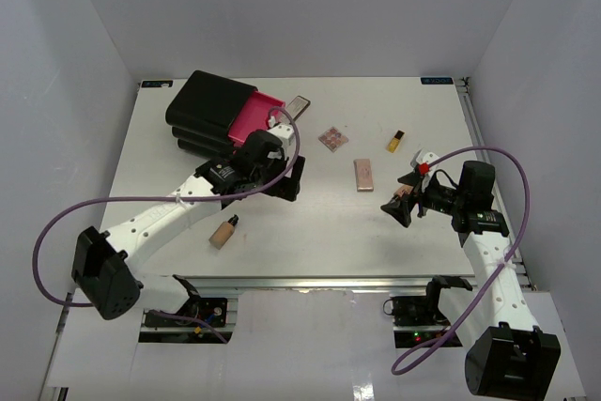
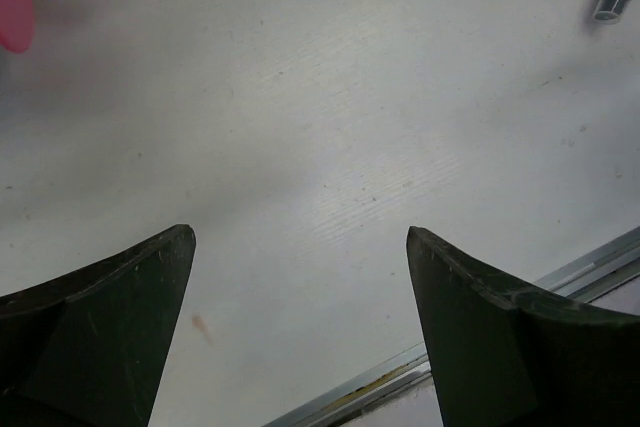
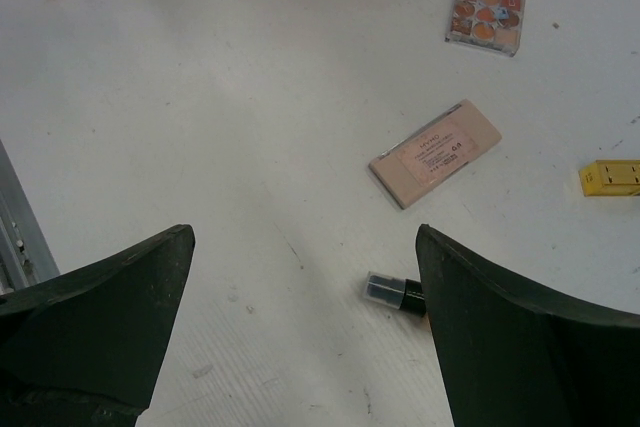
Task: Organize the makeup
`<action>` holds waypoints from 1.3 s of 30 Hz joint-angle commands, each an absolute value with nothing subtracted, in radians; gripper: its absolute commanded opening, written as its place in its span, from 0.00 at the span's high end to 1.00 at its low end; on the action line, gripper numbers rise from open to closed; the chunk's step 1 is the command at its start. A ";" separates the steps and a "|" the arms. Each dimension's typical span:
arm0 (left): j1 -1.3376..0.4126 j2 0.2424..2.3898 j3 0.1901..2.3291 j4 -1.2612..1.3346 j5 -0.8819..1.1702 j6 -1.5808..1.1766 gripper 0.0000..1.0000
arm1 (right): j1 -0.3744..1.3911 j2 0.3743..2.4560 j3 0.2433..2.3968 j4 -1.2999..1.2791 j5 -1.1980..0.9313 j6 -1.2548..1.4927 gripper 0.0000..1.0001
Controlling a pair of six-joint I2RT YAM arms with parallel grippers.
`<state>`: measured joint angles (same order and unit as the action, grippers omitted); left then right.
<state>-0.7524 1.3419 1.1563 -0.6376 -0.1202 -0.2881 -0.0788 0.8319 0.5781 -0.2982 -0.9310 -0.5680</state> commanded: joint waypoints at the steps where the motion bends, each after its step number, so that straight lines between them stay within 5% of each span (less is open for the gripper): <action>1: -0.733 1.307 1.118 -0.738 -0.181 -0.155 0.02 | -0.081 0.820 0.603 -0.313 -0.981 -0.612 0.00; 32: -0.598 1.131 0.589 -0.508 -0.316 0.271 0.12 | -0.081 0.833 0.607 -0.322 -0.985 -0.627 0.03; 39: -0.578 1.187 0.596 -0.523 -0.203 0.243 0.28 | -0.081 0.822 0.609 -0.325 -0.981 -0.627 0.03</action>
<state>-0.5841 1.1713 0.5933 -0.5439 -0.2845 0.2524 -0.0788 0.8311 0.5781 -0.3199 -0.9608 -0.6136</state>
